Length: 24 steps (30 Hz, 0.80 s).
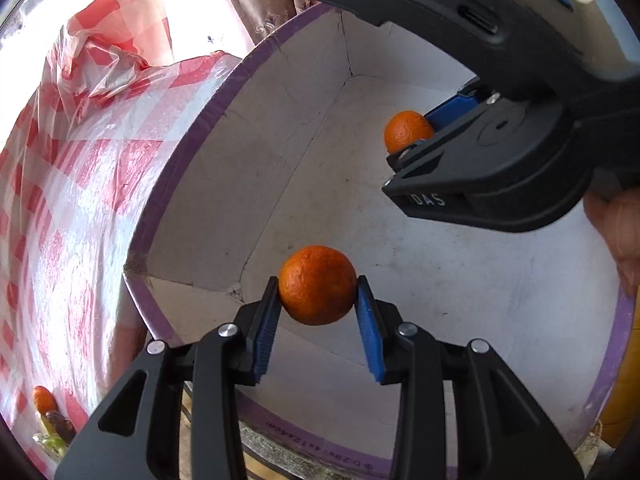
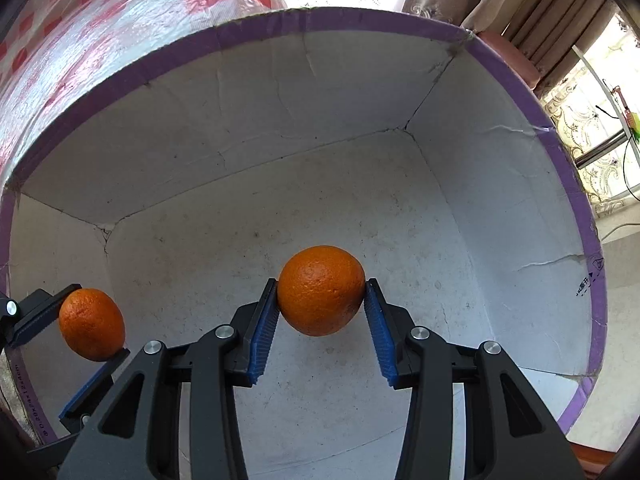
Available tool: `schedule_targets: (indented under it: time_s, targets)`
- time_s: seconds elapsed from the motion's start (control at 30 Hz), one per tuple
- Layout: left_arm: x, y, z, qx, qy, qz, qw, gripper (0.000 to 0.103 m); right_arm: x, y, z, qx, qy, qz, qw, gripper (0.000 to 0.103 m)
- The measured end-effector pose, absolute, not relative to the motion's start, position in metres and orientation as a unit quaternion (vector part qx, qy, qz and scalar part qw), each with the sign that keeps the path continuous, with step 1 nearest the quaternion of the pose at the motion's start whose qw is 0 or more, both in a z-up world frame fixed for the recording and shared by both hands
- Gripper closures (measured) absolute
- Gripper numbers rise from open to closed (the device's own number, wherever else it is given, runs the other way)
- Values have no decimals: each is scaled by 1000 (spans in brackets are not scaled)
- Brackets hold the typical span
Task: Organize fruits
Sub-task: 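Carry both oranges into the white box and open both tools, then return both tools from the box to the fruits on the table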
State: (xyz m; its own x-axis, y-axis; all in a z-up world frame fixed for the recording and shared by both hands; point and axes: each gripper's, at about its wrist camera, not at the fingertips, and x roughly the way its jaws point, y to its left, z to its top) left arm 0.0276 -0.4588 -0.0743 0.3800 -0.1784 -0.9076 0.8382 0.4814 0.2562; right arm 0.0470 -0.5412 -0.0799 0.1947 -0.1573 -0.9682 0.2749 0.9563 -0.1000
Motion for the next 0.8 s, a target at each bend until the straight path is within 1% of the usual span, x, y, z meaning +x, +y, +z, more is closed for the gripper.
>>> schedule_targets:
  time_s: [0.23, 0.33, 0.37, 0.4, 0.47, 0.5, 0.57, 0.6, 0.63, 0.7, 0.77, 0.8]
  targets:
    - [20, -462, -91, 454, 419, -297, 728, 64, 47, -539, -90, 52, 639, -139, 755, 59]
    - [24, -468, -94, 471, 411, -296, 723, 63, 45, -540, -94, 60, 646, -142, 748, 58]
    - [24, -468, -95, 476, 410, -297, 719, 59, 44, -541, -96, 62, 650, -145, 744, 56]
    - [24, -468, -95, 477, 410, -299, 718, 58, 42, -541, -100, 63, 650, -148, 743, 50]
    - [25, -465, -93, 473, 411, -302, 719, 57, 41, -538, -99, 61, 646, -149, 746, 44]
    - [22, -464, -92, 470, 412, -304, 719, 54, 41, -537, -98, 60, 644, -149, 748, 39]
    - [16, -464, -90, 464, 415, -311, 718, 48, 40, -535, -98, 58, 643, -149, 749, 35]
    - [14, -463, -88, 458, 417, -319, 718, 40, 40, -534, -98, 58, 643, -150, 749, 33]
    - [10, -462, -86, 452, 418, -327, 717, 36, 38, -534, -99, 58, 643, -152, 748, 31]
    - [1, -462, -84, 451, 415, -336, 715, 26, 51, -544, -97, 62, 642, -156, 748, 29]
    - [-3, -461, -81, 454, 405, -334, 720, 19, 49, -548, -92, 75, 632, -160, 755, 29]
    - [-3, -460, -79, 453, 401, -336, 722, 16, 47, -551, -88, 86, 622, -163, 761, 26]
